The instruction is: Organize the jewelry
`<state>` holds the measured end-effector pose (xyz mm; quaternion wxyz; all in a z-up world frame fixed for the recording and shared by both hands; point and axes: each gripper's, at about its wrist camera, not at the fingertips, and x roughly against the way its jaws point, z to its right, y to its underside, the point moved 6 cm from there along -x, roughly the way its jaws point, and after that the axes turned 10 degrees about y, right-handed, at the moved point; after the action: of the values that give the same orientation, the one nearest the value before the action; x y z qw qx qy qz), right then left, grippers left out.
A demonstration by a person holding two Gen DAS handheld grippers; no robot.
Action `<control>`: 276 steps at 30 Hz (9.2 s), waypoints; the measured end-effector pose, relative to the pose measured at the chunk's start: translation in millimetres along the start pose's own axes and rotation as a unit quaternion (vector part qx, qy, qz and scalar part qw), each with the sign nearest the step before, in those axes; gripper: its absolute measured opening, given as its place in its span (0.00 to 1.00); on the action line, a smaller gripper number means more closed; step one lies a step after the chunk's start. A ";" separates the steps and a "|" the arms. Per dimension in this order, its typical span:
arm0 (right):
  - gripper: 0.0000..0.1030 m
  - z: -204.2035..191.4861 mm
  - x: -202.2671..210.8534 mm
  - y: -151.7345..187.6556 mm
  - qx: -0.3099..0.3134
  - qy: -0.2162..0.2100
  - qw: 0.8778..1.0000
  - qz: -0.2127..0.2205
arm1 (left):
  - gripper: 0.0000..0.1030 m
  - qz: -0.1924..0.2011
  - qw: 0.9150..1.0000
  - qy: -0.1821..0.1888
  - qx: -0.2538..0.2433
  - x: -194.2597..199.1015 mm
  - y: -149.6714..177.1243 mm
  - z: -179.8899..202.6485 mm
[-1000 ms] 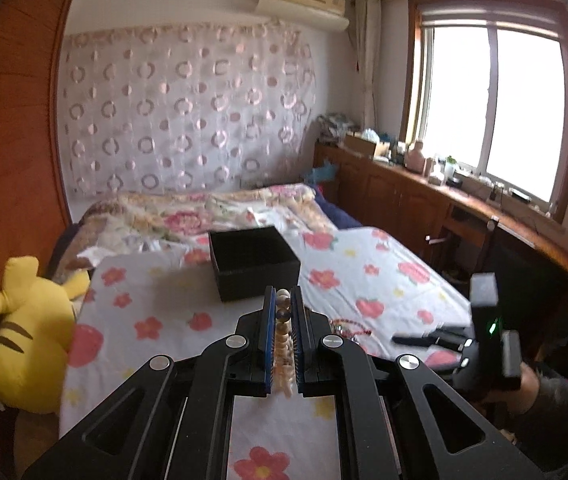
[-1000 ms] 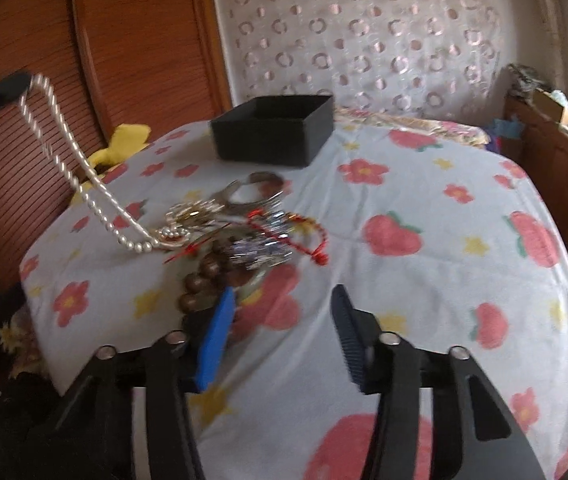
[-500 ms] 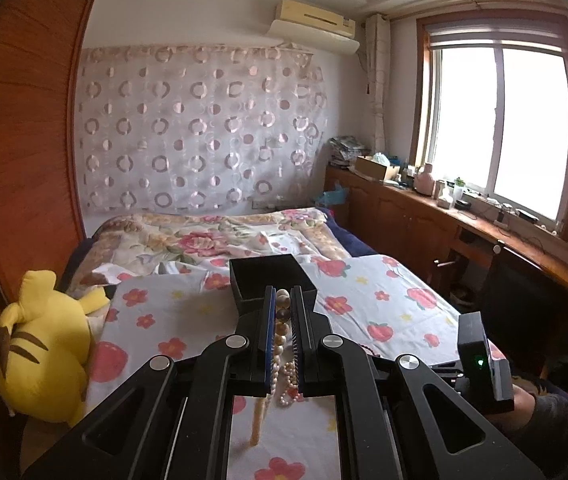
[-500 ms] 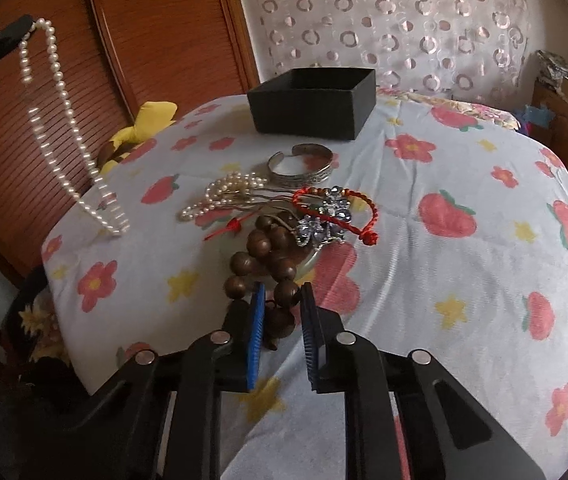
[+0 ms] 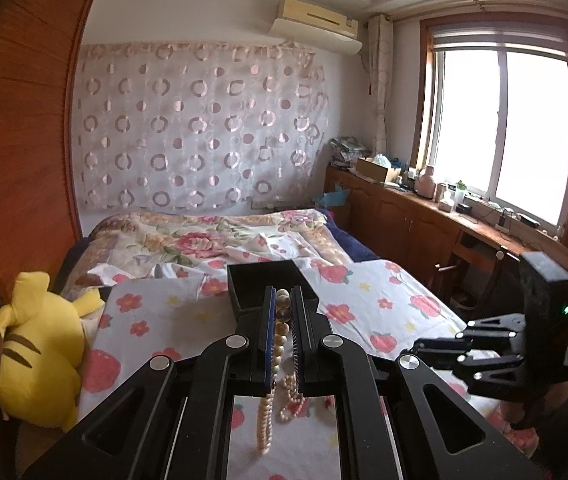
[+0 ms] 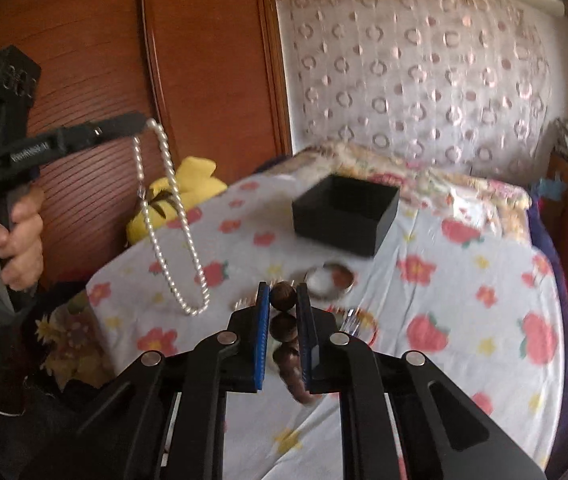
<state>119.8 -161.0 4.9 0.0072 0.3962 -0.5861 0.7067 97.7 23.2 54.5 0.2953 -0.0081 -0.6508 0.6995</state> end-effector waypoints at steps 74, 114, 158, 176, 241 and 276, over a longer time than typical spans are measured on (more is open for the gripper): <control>0.32 66.6 -116.4 -15.7 -0.012 0.049 0.996 -0.067 | 0.54 -0.115 0.993 -0.025 0.010 -146.4 66.8 -65.0; 0.03 64.1 -66.7 -7.9 0.006 0.075 0.997 -0.036 | 0.51 -0.189 0.981 0.019 0.029 -119.4 146.0 -29.1; 0.03 51.3 -50.8 32.3 -0.033 0.051 0.998 -0.036 | 0.12 -0.135 0.988 0.064 0.037 -101.8 78.5 -17.2; 0.03 44.4 -55.1 37.2 -0.031 0.043 0.998 -0.043 | 0.08 -0.205 0.978 0.021 0.042 -103.7 138.8 -53.7; 0.03 75.1 -154.0 -76.4 -0.045 0.066 0.997 -0.016 | 0.17 -0.157 0.987 -0.010 0.043 -234.1 32.6 -85.0; 0.22 54.7 -113.9 28.2 -0.020 0.039 0.995 -0.093 | 0.83 -0.143 0.989 -0.022 0.012 -114.4 116.0 -54.9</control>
<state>214.7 -163.7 -83.1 0.1037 0.4209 -0.5601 0.7060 167.1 26.9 -102.7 0.3783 0.1043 -0.6430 0.6577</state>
